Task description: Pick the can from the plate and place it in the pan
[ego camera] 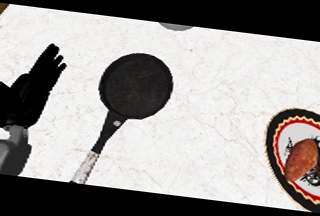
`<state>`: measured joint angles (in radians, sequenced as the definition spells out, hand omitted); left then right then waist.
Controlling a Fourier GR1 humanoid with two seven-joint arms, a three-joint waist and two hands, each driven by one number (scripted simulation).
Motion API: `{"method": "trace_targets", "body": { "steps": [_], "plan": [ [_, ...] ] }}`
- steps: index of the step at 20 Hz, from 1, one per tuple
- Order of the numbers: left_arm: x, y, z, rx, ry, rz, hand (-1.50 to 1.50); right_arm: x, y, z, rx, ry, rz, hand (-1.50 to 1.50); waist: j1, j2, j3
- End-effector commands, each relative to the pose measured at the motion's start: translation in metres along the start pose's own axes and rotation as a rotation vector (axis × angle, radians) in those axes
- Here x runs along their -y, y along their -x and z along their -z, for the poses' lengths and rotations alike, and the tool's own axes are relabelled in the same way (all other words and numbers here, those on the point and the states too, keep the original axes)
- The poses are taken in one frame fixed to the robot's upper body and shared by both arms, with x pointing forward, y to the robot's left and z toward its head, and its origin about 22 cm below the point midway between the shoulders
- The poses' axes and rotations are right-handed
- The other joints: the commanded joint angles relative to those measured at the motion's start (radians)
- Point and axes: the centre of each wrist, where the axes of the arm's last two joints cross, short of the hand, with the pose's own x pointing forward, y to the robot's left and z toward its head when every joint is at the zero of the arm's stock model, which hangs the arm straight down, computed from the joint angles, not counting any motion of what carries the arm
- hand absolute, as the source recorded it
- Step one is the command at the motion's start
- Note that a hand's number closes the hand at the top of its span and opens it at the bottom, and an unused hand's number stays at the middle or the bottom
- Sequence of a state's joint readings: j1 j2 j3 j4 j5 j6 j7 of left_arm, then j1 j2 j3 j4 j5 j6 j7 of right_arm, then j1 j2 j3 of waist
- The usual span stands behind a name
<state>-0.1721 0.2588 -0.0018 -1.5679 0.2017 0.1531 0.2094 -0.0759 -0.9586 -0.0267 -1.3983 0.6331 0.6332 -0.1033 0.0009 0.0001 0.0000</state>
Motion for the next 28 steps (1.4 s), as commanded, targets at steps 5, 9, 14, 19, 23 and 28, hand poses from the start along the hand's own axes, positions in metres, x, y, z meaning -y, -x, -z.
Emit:
{"method": "trace_targets", "body": {
  "steps": [5,9,14,19,23,28],
  "plan": [
    [-0.004,0.014,-0.004,0.004,0.004,-0.008,0.0,-0.015,-0.003,0.033,0.01,0.003,0.006,-1.5,0.003,0.001,0.0],
    [-0.005,-0.01,0.001,-0.005,0.005,0.012,0.0,-0.02,-0.006,0.032,0.027,0.026,0.041,-1.5,-0.001,-0.001,0.0],
    [-0.024,0.012,-0.007,-0.007,0.005,-0.021,0.0,-0.032,-0.006,0.046,0.016,-0.034,0.045,-1.5,0.001,0.0,0.0],
    [-0.01,0.004,-0.005,-0.008,0.007,0.007,0.0,-0.06,-0.013,0.059,0.144,-0.004,0.033,1.5,0.003,0.001,0.0],
    [0.012,0.009,0.003,0.009,-0.005,0.002,0.0,-0.04,-0.026,0.066,0.143,0.016,0.032,1.5,-0.001,0.0,0.0],
    [-0.006,0.011,-0.005,0.009,0.002,0.006,0.0,-0.061,0.004,0.063,0.159,0.044,0.073,1.5,0.002,0.001,0.0]
  ]
}}
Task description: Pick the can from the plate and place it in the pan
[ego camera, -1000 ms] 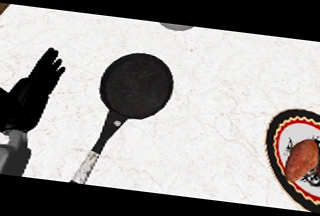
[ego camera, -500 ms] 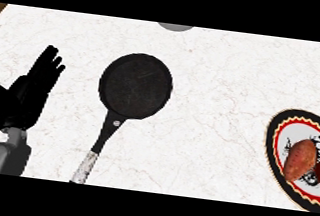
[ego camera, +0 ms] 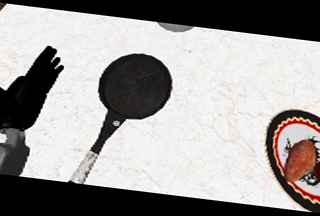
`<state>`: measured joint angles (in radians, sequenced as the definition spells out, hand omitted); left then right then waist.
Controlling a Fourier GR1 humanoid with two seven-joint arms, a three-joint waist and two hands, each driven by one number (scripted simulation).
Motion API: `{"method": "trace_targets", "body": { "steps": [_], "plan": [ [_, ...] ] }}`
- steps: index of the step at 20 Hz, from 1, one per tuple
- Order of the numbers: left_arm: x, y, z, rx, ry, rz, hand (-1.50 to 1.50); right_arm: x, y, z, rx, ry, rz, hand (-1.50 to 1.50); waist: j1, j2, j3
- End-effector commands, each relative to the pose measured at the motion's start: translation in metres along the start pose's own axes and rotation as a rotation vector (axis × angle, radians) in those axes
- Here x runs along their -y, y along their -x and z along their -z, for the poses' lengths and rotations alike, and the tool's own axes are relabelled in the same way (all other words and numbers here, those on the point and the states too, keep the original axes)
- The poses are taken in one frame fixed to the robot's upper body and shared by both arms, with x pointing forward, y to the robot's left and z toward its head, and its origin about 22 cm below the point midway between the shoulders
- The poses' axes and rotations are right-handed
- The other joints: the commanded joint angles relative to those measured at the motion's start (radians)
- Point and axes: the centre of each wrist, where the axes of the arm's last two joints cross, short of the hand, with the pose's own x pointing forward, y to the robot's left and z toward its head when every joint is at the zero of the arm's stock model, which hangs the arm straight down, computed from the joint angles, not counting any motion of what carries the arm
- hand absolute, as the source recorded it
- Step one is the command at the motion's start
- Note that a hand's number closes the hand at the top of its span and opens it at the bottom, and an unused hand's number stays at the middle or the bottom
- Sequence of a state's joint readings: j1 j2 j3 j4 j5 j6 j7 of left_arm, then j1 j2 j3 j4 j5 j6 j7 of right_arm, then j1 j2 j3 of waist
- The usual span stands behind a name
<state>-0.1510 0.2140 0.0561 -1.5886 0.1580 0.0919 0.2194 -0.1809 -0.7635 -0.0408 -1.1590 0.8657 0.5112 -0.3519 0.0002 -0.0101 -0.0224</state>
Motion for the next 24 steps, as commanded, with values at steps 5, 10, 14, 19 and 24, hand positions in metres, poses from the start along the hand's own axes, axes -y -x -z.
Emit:
{"method": "trace_targets", "body": {
  "steps": [5,10,14,19,24],
  "plan": [
    [-0.013,-0.006,0.007,-0.011,0.012,-0.008,0.0,-0.014,-0.005,0.009,-0.004,0.132,0.064,1.5,0.0,0.011,0.023],
    [0.011,-0.009,0.006,0.004,0.059,0.005,0.0,0.003,-0.147,0.062,0.033,0.207,0.087,1.5,0.088,0.009,0.01],
    [0.018,-0.008,0.007,-0.002,0.099,0.013,0.0,0.027,-0.206,0.068,-0.015,0.37,0.063,1.5,0.129,0.003,0.002],
    [0.027,-0.008,0.009,-0.005,0.138,0.016,0.0,0.067,-0.289,0.056,-0.099,0.64,0.005,1.5,0.162,-0.012,-0.003],
    [0.036,-0.01,0.013,-0.005,0.163,0.02,0.0,0.083,-0.373,0.04,-0.212,0.809,-0.013,1.5,0.175,-0.006,0.001]
  ]
}}
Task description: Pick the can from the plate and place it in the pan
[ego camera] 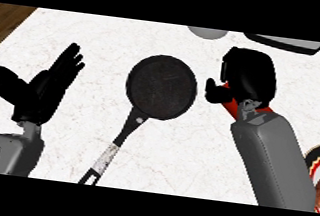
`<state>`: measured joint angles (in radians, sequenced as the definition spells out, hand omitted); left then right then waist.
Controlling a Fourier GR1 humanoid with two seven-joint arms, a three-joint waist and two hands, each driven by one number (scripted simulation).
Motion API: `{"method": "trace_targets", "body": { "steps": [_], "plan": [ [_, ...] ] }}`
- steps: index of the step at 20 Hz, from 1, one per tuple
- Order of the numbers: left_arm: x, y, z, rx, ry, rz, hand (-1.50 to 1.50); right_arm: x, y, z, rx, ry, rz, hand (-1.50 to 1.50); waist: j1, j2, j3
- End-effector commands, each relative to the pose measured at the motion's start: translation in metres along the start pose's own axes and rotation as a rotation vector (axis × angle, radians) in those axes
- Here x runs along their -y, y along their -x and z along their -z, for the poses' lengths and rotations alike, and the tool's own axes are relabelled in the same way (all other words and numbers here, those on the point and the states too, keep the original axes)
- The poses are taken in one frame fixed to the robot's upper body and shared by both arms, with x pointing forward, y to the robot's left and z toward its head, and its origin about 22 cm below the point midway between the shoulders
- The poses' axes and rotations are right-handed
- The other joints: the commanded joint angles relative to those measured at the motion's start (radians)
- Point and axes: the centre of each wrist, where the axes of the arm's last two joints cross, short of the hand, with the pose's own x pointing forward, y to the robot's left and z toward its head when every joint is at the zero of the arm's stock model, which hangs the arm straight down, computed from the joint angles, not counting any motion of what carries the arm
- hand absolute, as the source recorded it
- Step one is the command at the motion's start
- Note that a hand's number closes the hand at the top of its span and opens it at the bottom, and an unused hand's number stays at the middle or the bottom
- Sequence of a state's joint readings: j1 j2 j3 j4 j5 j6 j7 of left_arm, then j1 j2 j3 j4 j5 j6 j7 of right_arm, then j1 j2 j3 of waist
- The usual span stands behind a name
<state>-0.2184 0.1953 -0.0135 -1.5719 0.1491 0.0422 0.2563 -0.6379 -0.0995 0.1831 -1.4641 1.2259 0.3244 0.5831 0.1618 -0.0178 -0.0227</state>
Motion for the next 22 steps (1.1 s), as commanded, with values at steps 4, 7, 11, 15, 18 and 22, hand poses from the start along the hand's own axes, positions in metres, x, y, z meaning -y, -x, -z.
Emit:
{"method": "trace_targets", "body": {
  "steps": [4,7,11,15,18,22],
  "plan": [
    [0.02,-0.007,0.01,0.02,0.055,-0.007,0.0,0.044,-0.09,-0.012,-0.203,0.24,-0.062,1.5,0.032,0.022,0.008],
    [0.022,-0.008,0.012,0.018,0.072,-0.001,0.0,0.058,-0.109,-0.011,-0.323,0.312,-0.042,1.5,0.047,0.029,0.013],
    [0.02,-0.003,0.011,0.019,0.065,0.001,0.0,0.058,-0.127,-0.008,-0.418,0.38,-0.043,1.5,0.051,0.036,0.014],
    [0.028,-0.008,0.017,0.019,0.048,-0.009,0.0,0.06,-0.139,-0.004,-0.477,0.393,-0.025,1.5,0.031,0.036,0.016],
    [0.024,-0.005,0.015,0.01,0.032,-0.012,0.0,0.065,-0.147,-0.002,-0.495,0.407,0.009,1.5,0.009,0.033,0.017],
    [0.011,-0.005,0.018,0.015,-0.022,-0.007,0.0,0.051,-0.149,-0.002,-0.507,0.419,0.065,1.5,-0.031,0.033,0.019]
  ]
}}
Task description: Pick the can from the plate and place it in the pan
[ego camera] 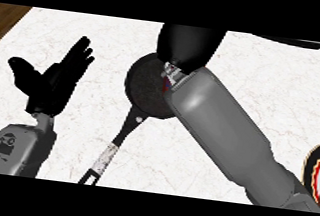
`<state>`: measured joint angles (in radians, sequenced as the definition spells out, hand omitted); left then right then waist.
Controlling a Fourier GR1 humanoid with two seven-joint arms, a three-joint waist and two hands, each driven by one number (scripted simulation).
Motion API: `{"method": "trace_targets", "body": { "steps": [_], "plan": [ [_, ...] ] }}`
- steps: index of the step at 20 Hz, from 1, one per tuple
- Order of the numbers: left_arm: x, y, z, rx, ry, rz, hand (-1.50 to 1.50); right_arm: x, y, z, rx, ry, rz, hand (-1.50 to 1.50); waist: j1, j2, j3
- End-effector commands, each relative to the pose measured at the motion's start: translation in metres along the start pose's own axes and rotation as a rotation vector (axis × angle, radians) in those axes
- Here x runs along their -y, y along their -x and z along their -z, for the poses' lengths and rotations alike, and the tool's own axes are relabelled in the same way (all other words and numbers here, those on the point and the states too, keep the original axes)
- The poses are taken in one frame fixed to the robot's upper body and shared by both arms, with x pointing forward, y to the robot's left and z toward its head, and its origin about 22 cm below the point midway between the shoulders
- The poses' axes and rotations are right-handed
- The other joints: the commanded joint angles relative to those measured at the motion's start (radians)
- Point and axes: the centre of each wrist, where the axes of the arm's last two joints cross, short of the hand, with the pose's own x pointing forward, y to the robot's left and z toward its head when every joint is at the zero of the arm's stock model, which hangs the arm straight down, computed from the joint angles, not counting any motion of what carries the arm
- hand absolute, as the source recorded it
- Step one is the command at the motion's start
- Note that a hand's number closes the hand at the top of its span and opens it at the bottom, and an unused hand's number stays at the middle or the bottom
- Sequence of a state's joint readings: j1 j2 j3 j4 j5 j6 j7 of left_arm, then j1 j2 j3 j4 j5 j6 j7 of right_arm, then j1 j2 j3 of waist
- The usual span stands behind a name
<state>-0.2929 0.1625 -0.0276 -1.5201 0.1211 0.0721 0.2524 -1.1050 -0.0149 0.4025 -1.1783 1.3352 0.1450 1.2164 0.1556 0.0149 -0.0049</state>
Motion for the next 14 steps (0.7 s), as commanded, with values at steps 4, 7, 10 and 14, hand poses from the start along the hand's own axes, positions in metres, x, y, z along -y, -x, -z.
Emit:
{"method": "trace_targets", "body": {
  "steps": [4,7,10,14],
  "plan": [
    [-0.003,0.004,0.003,0.006,-0.051,-0.017,0.0,-0.028,-0.008,-0.014,-0.207,-0.04,0.065,1.5,-0.051,0.001,0.003],
    [-0.018,0.002,-0.003,0.013,-0.08,0.0,0.0,-0.052,0.002,-0.026,-0.172,-0.081,0.113,1.5,-0.067,-0.003,0.004],
    [-0.012,0.008,-0.006,-0.005,-0.059,-0.025,0.0,-0.073,0.007,-0.021,-0.162,-0.108,0.136,1.5,-0.06,0.003,0.004],
    [-0.014,0.002,-0.009,0.008,-0.064,-0.013,0.0,-0.111,0.022,-0.026,-0.145,-0.145,0.125,1.5,-0.059,0.005,0.005]
  ]
}}
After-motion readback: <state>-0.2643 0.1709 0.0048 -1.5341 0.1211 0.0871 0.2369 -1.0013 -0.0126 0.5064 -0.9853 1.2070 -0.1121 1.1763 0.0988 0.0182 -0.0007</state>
